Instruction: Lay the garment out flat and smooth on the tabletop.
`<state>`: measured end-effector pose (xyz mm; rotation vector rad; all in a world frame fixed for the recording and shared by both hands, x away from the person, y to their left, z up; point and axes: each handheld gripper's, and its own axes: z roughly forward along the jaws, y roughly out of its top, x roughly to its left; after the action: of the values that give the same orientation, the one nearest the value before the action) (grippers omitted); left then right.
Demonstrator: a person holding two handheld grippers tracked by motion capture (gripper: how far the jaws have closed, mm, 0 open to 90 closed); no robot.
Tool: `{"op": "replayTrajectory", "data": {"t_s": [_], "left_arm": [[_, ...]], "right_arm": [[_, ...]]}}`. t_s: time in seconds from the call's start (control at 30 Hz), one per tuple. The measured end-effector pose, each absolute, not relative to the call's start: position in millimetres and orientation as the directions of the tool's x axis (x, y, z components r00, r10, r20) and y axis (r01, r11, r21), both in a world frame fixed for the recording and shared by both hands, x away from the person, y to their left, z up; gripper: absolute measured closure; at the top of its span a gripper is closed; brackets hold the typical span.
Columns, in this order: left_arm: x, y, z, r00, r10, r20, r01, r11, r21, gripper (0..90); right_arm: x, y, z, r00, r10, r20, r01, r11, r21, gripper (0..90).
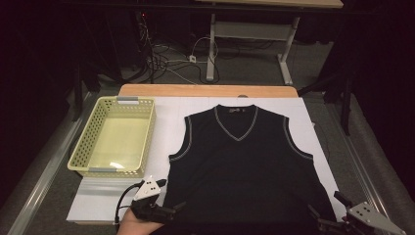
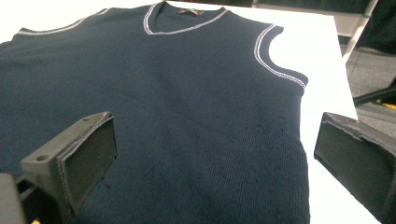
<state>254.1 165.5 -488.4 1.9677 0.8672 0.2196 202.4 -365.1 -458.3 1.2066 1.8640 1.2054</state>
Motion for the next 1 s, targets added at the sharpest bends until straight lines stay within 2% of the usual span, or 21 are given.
{"op": "replayTrajectory", "data": {"t_s": [0.23, 0.43, 0.53, 0.77, 1.0], "left_arm": [[254.3, 160.9, -485.1, 0.741, 0.649, -0.173, 0.477, -0.328, 0.816, 0.0], [258.5, 159.3, -483.1, 0.719, 0.671, -0.183, 0.491, -0.303, 0.817, 0.0], [261.7, 156.1, -478.6, 0.702, 0.697, -0.147, 0.494, -0.327, 0.806, 0.0], [280.8, 148.4, -470.1, 0.693, 0.701, -0.166, 0.519, -0.327, 0.789, 0.0], [307.4, 130.7, -461.7, 0.698, 0.697, -0.165, 0.482, -0.288, 0.828, 0.0]], "right_arm": [[221.8, -369.1, -455.1, -0.390, 0.921, -0.018, 0.406, 0.189, 0.894, 0.3], [244.3, -368.7, -454.4, -0.392, 0.920, -0.020, 0.394, 0.188, 0.900, 0.2], [256.6, -371.0, -450.0, -0.399, 0.917, -0.016, 0.400, 0.189, 0.897, 0.3], [275.9, -374.8, -440.5, -0.388, 0.921, -0.023, 0.393, 0.188, 0.900, 0.2], [302.5, -378.6, -442.0, -0.394, 0.919, 0.016, 0.420, 0.164, 0.893, 0.3]]}}
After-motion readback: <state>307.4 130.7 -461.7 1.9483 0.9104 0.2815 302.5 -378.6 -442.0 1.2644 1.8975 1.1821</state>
